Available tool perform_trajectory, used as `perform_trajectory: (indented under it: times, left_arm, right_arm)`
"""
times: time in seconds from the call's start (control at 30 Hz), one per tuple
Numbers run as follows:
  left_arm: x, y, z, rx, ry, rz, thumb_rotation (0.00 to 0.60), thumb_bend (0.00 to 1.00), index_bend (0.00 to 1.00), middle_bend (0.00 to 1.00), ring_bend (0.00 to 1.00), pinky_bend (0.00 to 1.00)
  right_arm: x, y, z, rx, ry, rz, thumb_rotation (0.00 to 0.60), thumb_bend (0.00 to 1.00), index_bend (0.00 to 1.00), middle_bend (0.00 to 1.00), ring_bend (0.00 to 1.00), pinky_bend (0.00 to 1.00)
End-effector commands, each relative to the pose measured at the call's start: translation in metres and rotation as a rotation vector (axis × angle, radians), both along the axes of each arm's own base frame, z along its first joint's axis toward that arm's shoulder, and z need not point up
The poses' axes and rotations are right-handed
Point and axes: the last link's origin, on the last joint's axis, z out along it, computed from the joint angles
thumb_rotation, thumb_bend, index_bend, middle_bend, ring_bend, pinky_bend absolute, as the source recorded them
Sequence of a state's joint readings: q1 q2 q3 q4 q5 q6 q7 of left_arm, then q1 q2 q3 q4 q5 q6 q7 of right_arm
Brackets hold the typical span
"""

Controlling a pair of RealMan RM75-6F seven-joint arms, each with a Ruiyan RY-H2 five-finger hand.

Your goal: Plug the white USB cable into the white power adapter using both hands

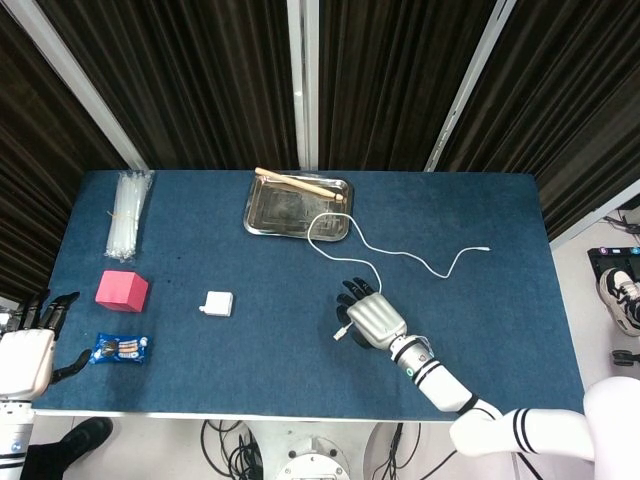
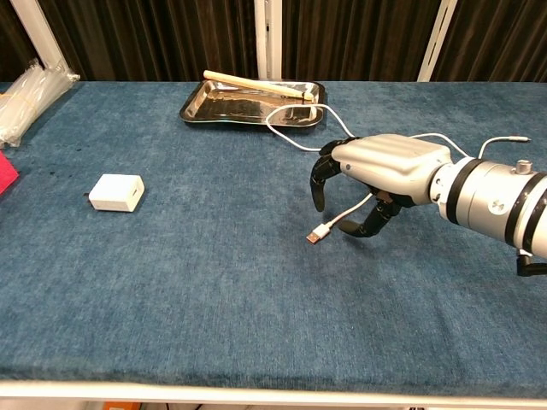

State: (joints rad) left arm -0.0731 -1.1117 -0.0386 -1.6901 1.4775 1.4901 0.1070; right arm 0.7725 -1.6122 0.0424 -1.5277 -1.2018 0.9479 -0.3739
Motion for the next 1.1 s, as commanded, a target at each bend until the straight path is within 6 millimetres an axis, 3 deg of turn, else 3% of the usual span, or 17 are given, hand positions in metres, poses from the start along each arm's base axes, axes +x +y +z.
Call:
perform_trajectory:
  times: [0.03, 0.77, 1.1]
  left_arm:
    - [0.001, 0.0, 0.0, 0.0, 0.001, 0.001, 0.6, 0.21, 0.11, 0.15, 0.02, 0.0]
    - [0.0, 0.001, -0.001, -0.006, -0.004, 0.012, 0.6, 0.21, 0.11, 0.14, 0.02, 0.0]
    - [0.0, 0.002, -0.001, -0.007, -0.007, 0.013, 0.6, 0.2, 0.11, 0.14, 0.02, 0.0]
  right_arm:
    - [-0.003, 0.001, -0.009, 0.009, -0.014, 0.028, 0.6, 0.31, 0.43, 0.22, 0.02, 0.0]
    - [-0.012, -0.002, -0.017, 0.019, 0.001, 0.062, 0.6, 0.32, 0.45, 0.23, 0.02, 0.0]
    - [-0.011, -0.004, -0.02, 0.012, 0.0, 0.063, 0.6, 0.33, 0.51, 0.25, 0.03, 0.0]
